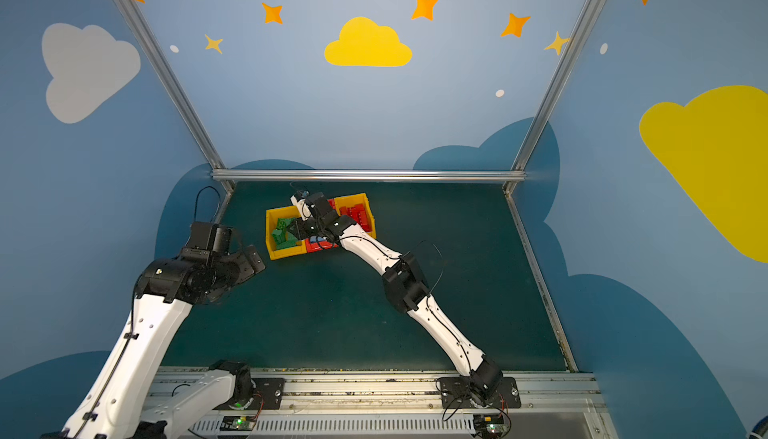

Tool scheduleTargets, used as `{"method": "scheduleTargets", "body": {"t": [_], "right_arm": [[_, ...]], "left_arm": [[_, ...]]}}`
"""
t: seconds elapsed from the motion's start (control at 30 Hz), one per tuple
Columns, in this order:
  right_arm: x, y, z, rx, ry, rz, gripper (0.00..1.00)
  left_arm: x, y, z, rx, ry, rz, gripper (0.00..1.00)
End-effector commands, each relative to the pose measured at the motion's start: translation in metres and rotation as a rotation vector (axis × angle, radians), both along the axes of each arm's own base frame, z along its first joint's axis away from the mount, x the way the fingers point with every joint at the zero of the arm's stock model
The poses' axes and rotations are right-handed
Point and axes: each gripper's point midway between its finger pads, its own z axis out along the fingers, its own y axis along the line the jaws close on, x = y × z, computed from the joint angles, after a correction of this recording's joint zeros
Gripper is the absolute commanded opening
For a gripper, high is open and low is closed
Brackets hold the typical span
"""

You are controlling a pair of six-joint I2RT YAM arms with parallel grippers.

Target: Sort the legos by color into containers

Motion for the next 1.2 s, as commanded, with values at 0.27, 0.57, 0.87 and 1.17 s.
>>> {"method": "scheduleTargets", "body": {"t": [0.27, 0.57, 0.87, 1.17], "right_arm": [[0.003, -0.009, -0.006, -0.055, -0.008, 0.003, 0.64], [0.002, -0.013, 0.054, 0.007, -0.076, 0.022, 0.92], [-0.002, -0.07, 0.121, -0.01, -0.096, -0.026, 0.93], [-0.055, -0.224, 0.116, -0.222, -0.056, -0.176, 0.94]], "left_arm": [[0.011, 0.001, 0.003, -0.011, -0.024, 0.015, 1.0], [0.015, 0.008, 0.011, -0.001, -0.061, 0.034, 1.0], [0.022, 0.02, 0.031, 0.04, -0.193, 0.044, 1.0], [0.036, 0.028, 0.002, 0.171, -0.315, -0.026, 1.0]]}}
